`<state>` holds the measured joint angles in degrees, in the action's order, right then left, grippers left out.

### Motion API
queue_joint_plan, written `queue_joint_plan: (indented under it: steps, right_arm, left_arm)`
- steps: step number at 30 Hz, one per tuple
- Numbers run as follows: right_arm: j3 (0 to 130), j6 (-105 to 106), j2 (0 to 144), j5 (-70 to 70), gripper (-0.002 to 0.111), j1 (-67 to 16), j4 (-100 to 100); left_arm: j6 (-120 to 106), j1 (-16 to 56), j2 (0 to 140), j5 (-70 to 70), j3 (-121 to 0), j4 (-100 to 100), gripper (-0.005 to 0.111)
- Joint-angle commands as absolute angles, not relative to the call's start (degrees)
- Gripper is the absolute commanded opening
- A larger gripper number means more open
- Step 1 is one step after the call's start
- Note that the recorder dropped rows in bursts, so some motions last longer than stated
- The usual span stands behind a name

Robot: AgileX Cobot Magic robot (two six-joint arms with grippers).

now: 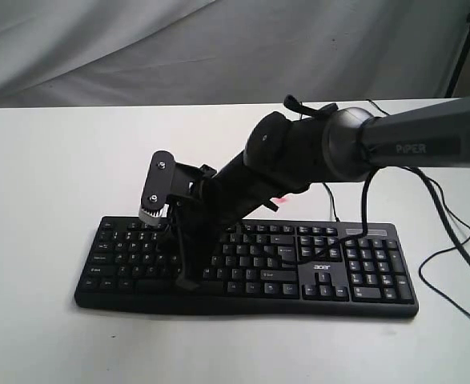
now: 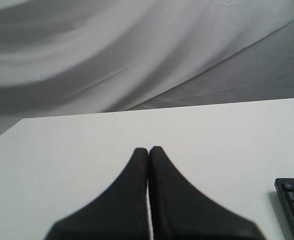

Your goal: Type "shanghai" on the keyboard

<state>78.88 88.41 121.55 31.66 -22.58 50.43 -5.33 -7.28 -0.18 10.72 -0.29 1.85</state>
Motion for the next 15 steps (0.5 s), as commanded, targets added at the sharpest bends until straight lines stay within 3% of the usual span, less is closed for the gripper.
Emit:
queue_joint_plan:
  steps: [1, 15]
  right_arm:
    - [78.8, 88.0, 121.1, 32.2, 0.0, -22.3, 50.0]
    - [78.8, 86.9, 121.1, 32.7, 0.0, -21.0, 49.3]
  left_arm:
    - [-5.2, -7.1, 0.0, 10.5, 0.0, 1.8, 0.001]
    - [-5.2, -7.1, 0.0, 10.5, 0.0, 1.8, 0.001]
